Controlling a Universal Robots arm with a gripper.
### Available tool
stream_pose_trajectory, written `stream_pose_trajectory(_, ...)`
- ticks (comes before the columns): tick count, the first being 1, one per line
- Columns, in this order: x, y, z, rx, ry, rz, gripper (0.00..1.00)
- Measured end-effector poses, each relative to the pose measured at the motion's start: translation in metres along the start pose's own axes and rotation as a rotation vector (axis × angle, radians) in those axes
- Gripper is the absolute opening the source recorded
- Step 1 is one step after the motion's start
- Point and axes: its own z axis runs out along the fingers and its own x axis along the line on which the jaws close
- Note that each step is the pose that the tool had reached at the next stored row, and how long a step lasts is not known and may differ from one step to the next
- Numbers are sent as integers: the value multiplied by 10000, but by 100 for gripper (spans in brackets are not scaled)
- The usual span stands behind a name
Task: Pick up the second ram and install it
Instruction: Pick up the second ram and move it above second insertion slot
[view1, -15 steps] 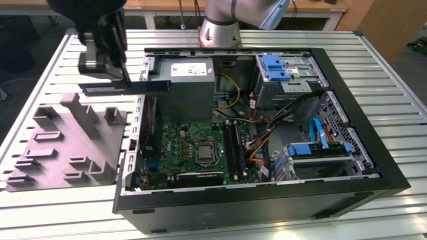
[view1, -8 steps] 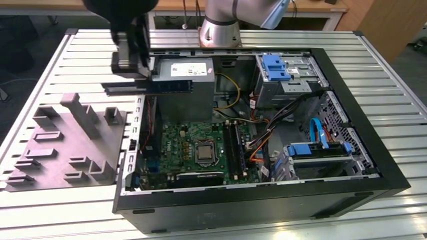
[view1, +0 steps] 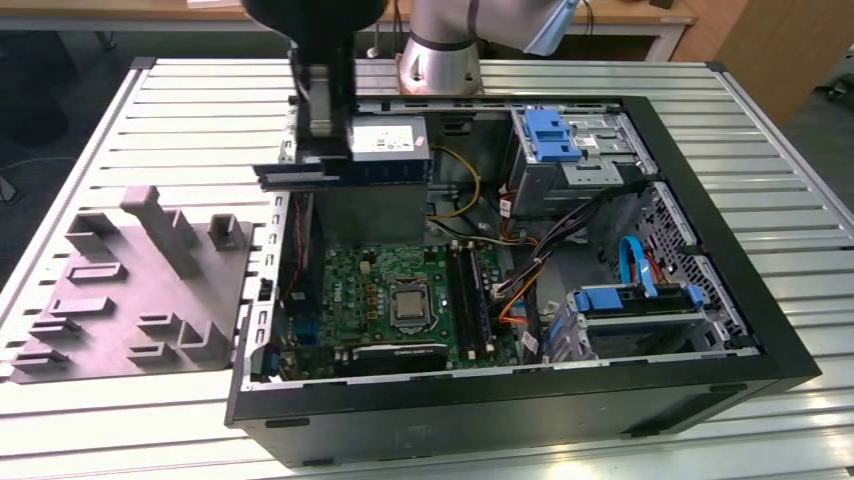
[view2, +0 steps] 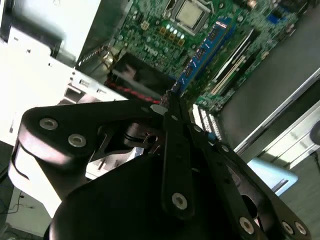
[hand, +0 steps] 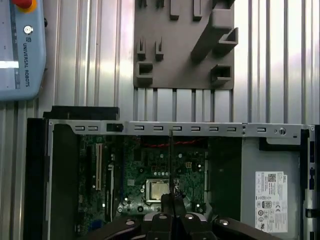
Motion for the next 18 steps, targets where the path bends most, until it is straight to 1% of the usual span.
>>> stream_pose_trajectory(10, 2, -402, -1, 0, -1, -2, 12)
stream_pose_trajectory(13, -1, -508, 1, 0, -1, 0, 12)
stream_pose_trajectory(15, 0, -550, 12, 1, -3, -1, 12)
stream_pose_trajectory(18, 0, -560, 13, 0, 0, 1, 12)
